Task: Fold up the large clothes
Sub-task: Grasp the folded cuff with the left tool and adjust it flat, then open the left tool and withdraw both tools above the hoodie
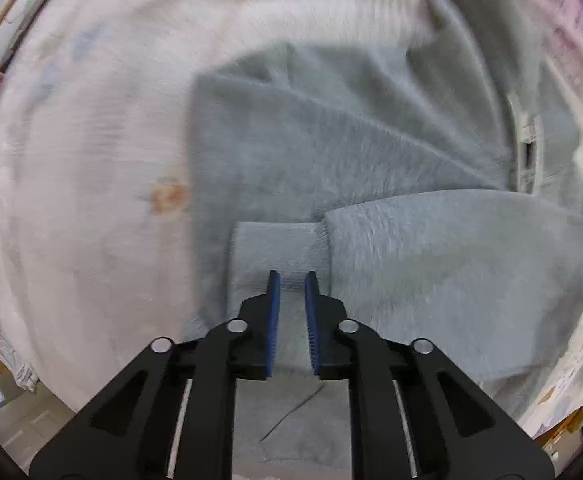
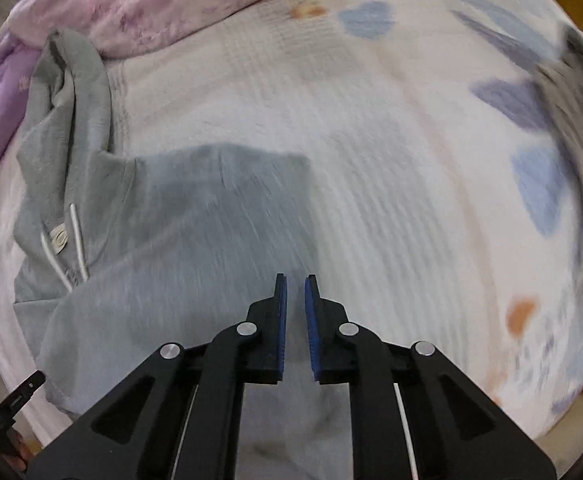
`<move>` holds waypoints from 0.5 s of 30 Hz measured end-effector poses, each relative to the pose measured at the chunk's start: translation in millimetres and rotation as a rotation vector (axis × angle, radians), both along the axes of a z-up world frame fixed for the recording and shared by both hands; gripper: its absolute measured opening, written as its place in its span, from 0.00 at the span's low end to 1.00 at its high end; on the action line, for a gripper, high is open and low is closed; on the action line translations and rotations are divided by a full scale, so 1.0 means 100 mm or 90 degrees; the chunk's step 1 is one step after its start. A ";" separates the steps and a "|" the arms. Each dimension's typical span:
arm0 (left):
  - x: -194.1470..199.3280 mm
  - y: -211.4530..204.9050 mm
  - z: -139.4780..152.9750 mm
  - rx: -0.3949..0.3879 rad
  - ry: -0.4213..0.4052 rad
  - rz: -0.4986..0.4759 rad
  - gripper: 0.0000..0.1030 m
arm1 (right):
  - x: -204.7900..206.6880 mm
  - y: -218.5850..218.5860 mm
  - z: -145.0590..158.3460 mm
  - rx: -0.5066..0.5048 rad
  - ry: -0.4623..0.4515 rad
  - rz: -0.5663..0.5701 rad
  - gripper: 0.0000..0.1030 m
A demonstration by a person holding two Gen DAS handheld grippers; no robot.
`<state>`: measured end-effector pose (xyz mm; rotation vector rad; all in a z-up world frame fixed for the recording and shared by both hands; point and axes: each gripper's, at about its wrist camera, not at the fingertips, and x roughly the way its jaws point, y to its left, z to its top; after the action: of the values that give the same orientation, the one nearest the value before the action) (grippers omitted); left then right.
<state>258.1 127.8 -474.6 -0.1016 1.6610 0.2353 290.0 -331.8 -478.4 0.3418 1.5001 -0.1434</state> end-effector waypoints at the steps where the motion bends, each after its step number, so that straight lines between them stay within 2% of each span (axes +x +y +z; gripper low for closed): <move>1: 0.05 0.05 -0.15 0.006 0.015 0.012 0.07 | 0.09 0.03 -0.09 -0.007 0.018 0.003 0.08; 3: 0.11 0.12 -0.31 0.003 0.025 0.037 0.06 | 0.31 0.02 -0.29 0.012 0.038 0.015 0.06; 5: 0.16 0.13 -0.32 0.003 0.043 0.042 0.04 | 0.47 -0.03 -0.48 0.037 0.064 0.007 0.04; 8: 0.19 0.19 -0.28 0.000 0.057 0.049 0.04 | 0.56 -0.10 -0.51 0.058 0.106 0.000 0.03; 11: 0.16 0.27 -0.17 0.009 0.089 0.025 0.04 | 0.32 0.04 -0.39 0.008 0.167 0.077 0.03; 13: 0.01 0.17 -0.16 -0.016 0.109 0.007 0.04 | -0.03 0.12 -0.32 0.005 0.197 0.108 0.04; 15: -0.16 0.20 -0.20 -0.018 0.117 0.008 0.04 | -0.41 0.17 -0.29 -0.012 0.217 0.135 0.06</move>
<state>242.1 147.5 -494.4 -0.1147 1.8475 0.2358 249.1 -315.3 -507.8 0.1452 1.8609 -0.0484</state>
